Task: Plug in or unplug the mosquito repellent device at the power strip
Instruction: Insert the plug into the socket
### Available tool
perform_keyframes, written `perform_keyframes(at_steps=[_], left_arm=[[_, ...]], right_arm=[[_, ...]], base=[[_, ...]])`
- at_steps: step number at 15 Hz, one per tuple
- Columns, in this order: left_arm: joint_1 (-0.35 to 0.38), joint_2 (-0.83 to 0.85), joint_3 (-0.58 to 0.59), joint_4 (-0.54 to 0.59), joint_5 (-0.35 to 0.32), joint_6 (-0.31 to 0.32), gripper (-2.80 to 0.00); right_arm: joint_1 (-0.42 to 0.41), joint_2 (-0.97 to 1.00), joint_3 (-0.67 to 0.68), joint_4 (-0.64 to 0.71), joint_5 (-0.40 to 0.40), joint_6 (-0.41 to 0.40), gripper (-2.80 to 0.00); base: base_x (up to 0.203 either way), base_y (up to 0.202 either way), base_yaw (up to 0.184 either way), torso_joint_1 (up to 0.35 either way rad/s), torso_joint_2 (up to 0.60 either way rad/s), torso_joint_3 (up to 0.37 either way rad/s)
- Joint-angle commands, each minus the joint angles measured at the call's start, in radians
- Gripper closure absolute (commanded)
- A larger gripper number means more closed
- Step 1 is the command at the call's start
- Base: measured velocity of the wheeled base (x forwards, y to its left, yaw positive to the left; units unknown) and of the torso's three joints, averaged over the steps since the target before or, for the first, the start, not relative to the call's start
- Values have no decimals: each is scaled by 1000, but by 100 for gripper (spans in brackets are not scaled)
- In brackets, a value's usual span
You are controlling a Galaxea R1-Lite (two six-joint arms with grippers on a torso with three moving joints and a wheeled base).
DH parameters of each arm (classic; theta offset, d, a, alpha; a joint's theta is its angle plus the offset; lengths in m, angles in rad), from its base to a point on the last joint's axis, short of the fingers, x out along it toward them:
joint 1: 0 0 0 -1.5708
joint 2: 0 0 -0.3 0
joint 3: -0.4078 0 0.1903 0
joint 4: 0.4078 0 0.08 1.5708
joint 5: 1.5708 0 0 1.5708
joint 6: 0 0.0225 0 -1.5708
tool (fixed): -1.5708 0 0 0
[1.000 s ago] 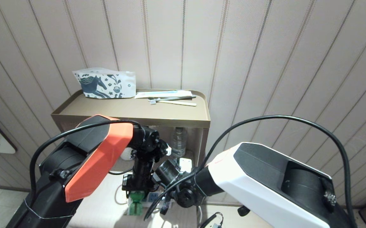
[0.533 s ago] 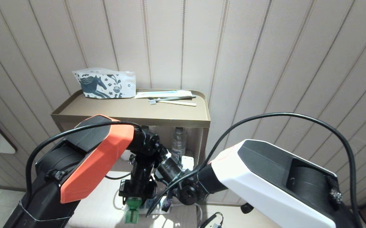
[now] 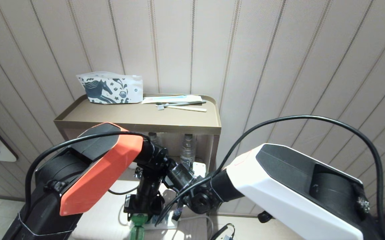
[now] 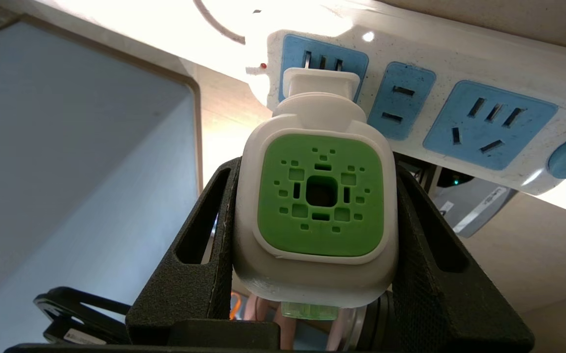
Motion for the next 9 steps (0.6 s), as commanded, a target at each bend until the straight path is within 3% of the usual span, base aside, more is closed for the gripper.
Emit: perform_keyframes(at_steps=[1,9], left_arm=[[0,28,-24,7,3,-4,0],[5,37,-35,5,9,-7,0]], right_arm=[[-1,-13,6,0,-2,5,0],[-7,-45,38,0,-2,3,0]], base=[[0,0,0,0,0,0],[0,0,0,0,0,0]])
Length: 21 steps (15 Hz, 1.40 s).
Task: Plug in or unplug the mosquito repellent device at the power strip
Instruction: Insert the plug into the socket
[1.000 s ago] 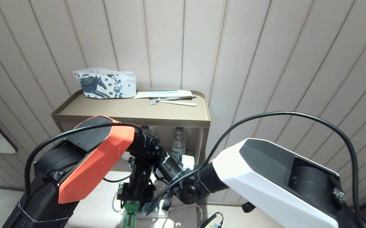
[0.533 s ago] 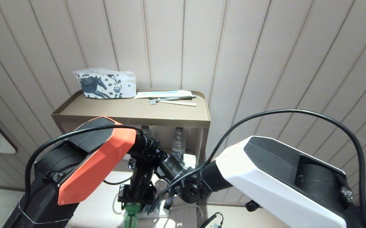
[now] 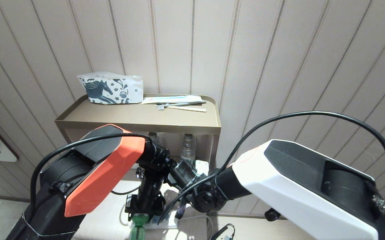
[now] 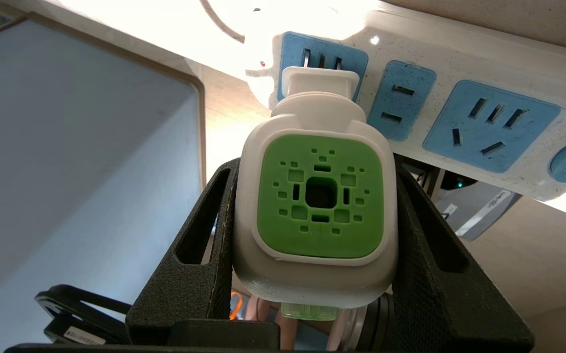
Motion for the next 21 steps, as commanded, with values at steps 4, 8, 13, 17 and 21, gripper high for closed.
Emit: perform_keyframes(at_steps=[4,8,13,17,21], left_arm=[[17,24,-85,21,1,-2,0],[38,68,-196,86,4,-1,0],[50,67,-196,84,4,-2,0],[50,59,-196,82,4,-2,-280],[50,60,-196,82,7,-4,-280]], right_arm=[[0,-3,2,0,-2,6,0],[0,-3,2,0,-2,6,0],[2,-1,1,0,-2,8,0],[4,0,2,0,-2,11,0],[4,0,1,0,-2,11,0]], base=[[0,0,0,0,0,0],[0,0,0,0,0,0],[0,0,0,0,0,0],[0,0,0,0,0,0],[0,0,0,0,0,0]])
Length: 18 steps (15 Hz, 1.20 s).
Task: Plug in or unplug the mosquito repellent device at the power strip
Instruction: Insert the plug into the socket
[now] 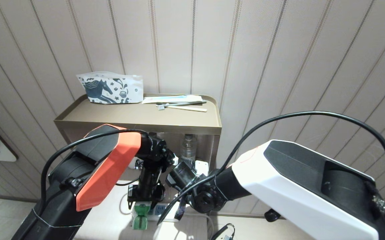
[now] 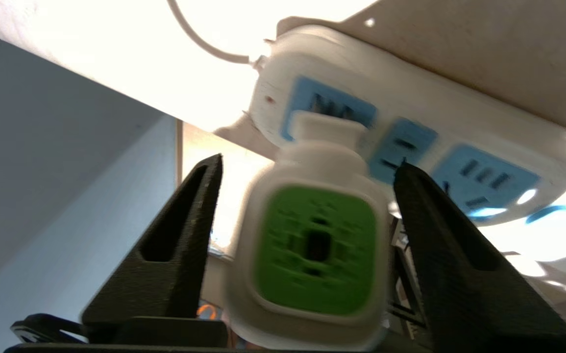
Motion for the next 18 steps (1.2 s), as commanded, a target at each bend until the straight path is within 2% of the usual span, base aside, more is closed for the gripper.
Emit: perform_keyframes(at_steps=[1,3,7,10,14,18], left_arm=[[2,-2,0,10,6,-6,-280],[2,-3,0,10,26,-9,-280],[-2,-41,0,11,20,-9,-280],[-38,-82,5,26,14,-9,-280],[-55,-87,18,28,14,-9,-280],[-55,-87,17,27,22,-9,-280]], right_arm=[[1,1,-1,-1,-2,5,0],[1,1,-4,-1,-2,5,0],[3,-8,0,1,-2,7,0],[4,-51,26,1,-2,4,0],[18,-125,110,1,-1,-1,0],[22,-329,274,0,-1,-14,0]], base=[[0,0,0,0,0,0],[0,0,0,0,0,0],[0,0,0,0,0,0],[0,0,0,0,0,0],[0,0,0,0,0,0],[0,0,0,0,0,0]])
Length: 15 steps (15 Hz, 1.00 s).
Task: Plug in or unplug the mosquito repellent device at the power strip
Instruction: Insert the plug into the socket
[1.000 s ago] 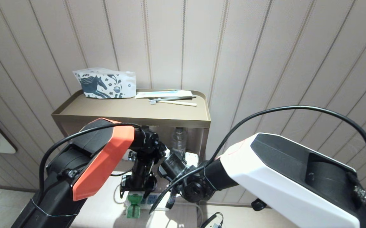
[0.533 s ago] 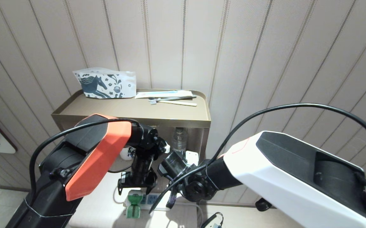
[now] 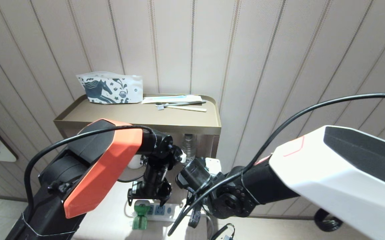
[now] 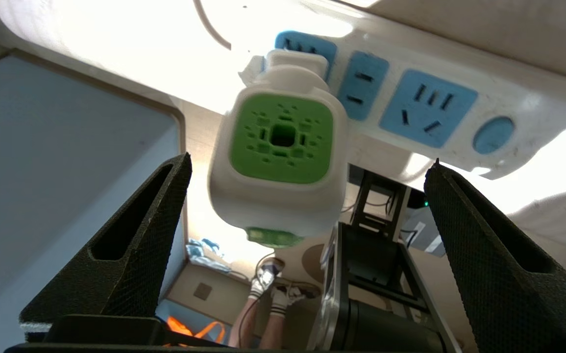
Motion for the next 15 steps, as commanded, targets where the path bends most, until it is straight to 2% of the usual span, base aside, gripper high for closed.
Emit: perform_keyframes(at_steps=[1,4,7,8,11,12,14,15], left_arm=[[1,-1,-8,5,6,-4,-280],[0,2,-3,4,12,-3,-280],[2,-2,2,6,16,-3,-280],[5,-6,2,7,33,-4,-280],[16,-6,2,9,62,-5,-280],[16,-1,3,10,62,-5,-280],[16,-11,13,8,62,-5,-280],[16,-12,13,8,64,-5,-280]], right_arm=[[0,-161,96,0,-2,-8,0],[-7,-354,291,-2,-23,-59,0],[-52,-519,479,0,-103,-109,0],[-109,-558,505,0,-123,-148,0],[-405,-686,514,-1,-139,-394,0],[-490,-740,520,1,-142,-442,0],[-584,-891,569,37,-156,-464,0],[-659,-948,595,75,-165,-452,0]], base=[[0,0,0,0,0,0],[0,0,0,0,0,0],[0,0,0,0,0,0],[0,0,0,0,0,0],[0,0,0,0,0,0],[0,0,0,0,0,0],[0,0,0,0,0,0],[0,0,0,0,0,0]])
